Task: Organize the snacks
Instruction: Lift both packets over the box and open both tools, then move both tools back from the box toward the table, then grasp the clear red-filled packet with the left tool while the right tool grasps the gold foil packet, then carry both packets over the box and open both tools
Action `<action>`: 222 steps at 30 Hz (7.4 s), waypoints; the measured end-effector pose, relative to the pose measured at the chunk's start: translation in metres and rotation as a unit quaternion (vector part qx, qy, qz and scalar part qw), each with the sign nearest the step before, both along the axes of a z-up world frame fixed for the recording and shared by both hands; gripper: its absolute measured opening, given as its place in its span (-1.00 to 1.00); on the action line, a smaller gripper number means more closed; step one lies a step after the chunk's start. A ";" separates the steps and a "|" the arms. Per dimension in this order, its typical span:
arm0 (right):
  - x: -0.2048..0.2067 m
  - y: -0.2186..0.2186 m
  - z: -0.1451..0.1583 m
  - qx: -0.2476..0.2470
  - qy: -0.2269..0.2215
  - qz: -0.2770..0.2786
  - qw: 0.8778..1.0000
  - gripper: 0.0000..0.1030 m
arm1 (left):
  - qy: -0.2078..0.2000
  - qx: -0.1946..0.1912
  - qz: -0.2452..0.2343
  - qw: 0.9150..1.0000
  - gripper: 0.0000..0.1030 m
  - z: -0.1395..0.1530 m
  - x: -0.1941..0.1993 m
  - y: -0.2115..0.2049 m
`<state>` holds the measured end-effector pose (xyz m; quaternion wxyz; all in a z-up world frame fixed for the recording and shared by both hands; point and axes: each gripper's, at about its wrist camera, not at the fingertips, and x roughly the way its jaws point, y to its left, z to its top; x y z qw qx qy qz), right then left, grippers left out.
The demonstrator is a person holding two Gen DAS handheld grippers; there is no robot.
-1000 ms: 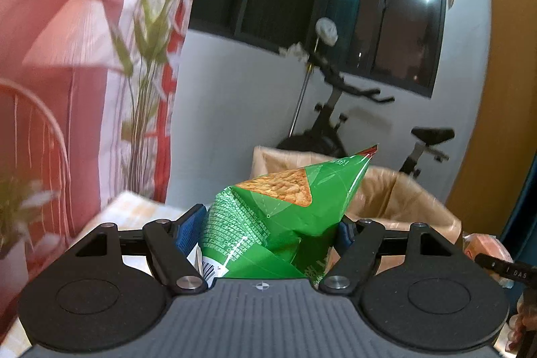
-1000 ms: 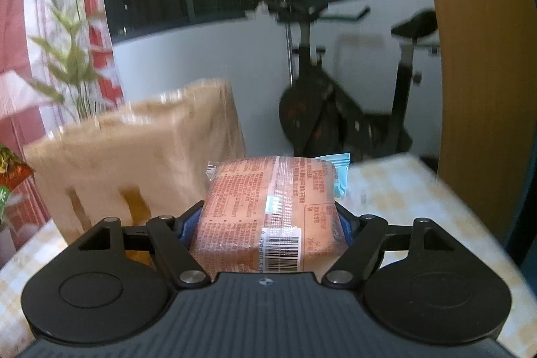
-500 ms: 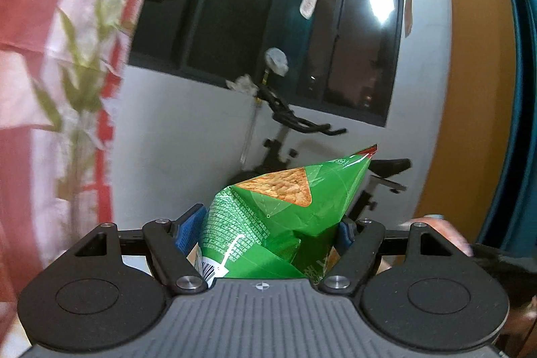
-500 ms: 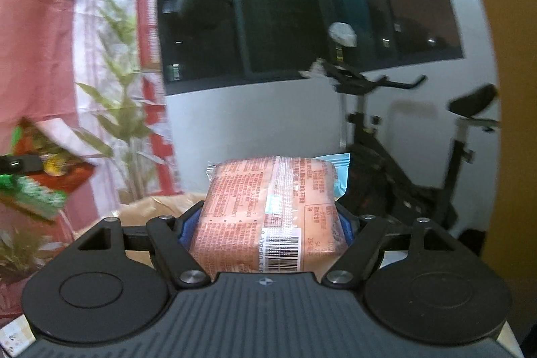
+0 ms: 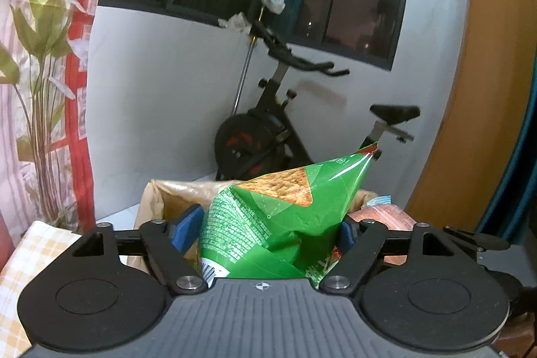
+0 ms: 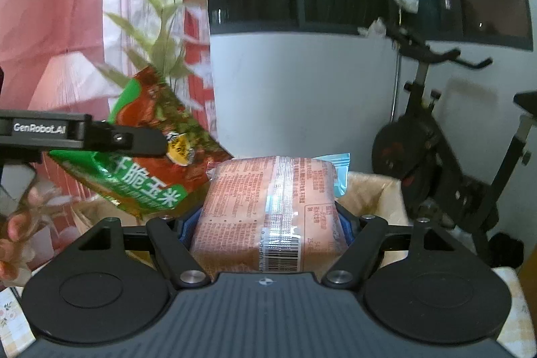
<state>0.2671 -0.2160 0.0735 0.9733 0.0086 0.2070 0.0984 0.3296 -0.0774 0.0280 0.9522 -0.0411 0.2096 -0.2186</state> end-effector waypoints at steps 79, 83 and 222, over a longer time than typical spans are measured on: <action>-0.121 -0.037 -0.171 -0.015 0.186 -0.007 0.982 0.11 | 0.148 -0.018 0.145 0.978 0.71 -0.119 -0.145 0.095; -0.127 -0.028 -0.177 -0.051 0.164 -0.011 0.985 0.15 | 0.154 -0.015 0.141 0.978 0.70 -0.122 -0.145 0.092; -0.052 -0.027 -0.007 0.010 -0.020 -0.028 0.999 0.18 | -0.005 0.016 -0.031 0.999 0.22 -0.018 -0.043 -0.005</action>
